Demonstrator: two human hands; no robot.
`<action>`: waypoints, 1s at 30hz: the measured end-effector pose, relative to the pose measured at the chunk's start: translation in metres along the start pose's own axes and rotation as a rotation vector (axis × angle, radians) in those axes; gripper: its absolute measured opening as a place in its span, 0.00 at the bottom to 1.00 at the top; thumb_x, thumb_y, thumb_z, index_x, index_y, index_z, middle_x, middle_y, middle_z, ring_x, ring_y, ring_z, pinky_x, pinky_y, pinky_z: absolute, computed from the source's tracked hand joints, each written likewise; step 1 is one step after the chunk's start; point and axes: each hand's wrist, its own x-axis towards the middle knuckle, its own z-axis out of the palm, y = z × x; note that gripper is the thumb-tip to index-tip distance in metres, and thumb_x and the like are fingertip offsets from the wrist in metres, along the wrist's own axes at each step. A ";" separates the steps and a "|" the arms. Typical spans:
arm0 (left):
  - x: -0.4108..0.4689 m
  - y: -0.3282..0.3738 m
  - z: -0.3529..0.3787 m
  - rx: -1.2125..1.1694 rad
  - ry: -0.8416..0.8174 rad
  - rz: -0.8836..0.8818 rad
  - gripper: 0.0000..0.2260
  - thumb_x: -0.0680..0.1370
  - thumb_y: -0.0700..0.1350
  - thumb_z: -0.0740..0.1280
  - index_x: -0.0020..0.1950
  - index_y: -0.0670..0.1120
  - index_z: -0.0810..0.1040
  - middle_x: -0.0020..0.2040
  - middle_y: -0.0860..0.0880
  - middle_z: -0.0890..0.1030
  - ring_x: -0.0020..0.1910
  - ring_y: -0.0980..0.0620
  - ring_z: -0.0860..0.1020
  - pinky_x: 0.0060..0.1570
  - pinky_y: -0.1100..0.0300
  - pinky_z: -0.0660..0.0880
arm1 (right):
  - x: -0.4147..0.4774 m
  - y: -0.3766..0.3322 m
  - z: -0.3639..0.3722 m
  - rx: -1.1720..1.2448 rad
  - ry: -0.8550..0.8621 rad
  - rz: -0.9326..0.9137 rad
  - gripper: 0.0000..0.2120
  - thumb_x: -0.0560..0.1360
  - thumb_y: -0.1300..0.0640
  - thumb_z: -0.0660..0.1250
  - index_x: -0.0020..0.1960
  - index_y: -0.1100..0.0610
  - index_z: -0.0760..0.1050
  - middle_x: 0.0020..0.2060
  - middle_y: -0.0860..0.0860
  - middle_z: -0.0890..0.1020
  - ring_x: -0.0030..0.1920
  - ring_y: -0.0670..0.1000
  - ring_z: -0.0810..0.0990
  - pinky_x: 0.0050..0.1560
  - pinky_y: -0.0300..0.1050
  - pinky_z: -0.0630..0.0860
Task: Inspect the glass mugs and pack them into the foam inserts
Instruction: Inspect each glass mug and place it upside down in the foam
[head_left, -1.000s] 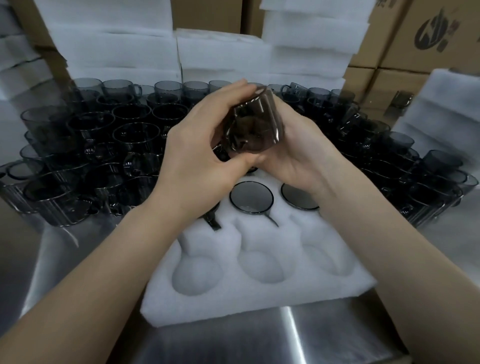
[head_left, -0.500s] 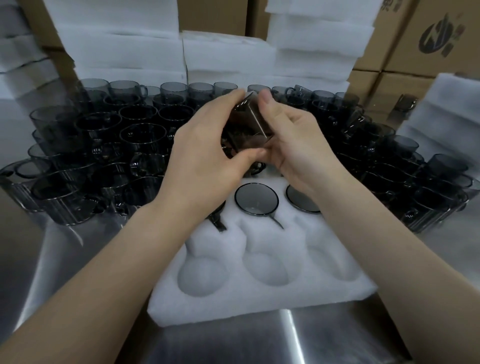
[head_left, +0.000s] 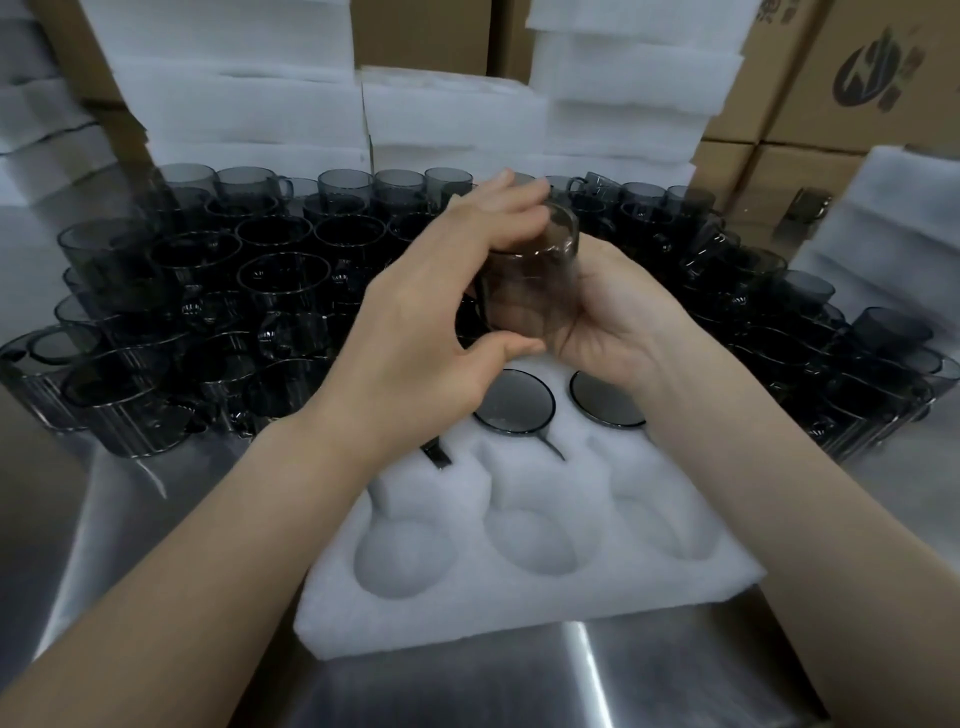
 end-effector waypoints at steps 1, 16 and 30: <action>0.000 -0.001 0.000 -0.027 -0.009 0.008 0.28 0.68 0.33 0.76 0.65 0.40 0.71 0.70 0.44 0.72 0.74 0.46 0.66 0.73 0.47 0.63 | 0.000 0.000 -0.001 0.015 -0.056 0.041 0.12 0.82 0.53 0.59 0.56 0.60 0.76 0.45 0.55 0.82 0.44 0.52 0.82 0.39 0.44 0.80; 0.002 0.005 -0.006 0.021 0.050 -0.275 0.35 0.65 0.51 0.80 0.69 0.47 0.72 0.62 0.54 0.78 0.62 0.59 0.75 0.64 0.67 0.69 | -0.004 0.000 0.005 0.010 -0.098 -0.083 0.19 0.80 0.53 0.60 0.66 0.62 0.66 0.55 0.65 0.74 0.55 0.62 0.75 0.53 0.57 0.79; 0.004 0.009 -0.004 -0.034 0.190 -0.294 0.30 0.64 0.51 0.81 0.64 0.50 0.76 0.53 0.64 0.79 0.55 0.67 0.77 0.59 0.69 0.72 | -0.004 0.001 0.006 0.047 -0.093 0.037 0.21 0.83 0.48 0.56 0.66 0.63 0.69 0.60 0.67 0.74 0.56 0.63 0.76 0.47 0.54 0.79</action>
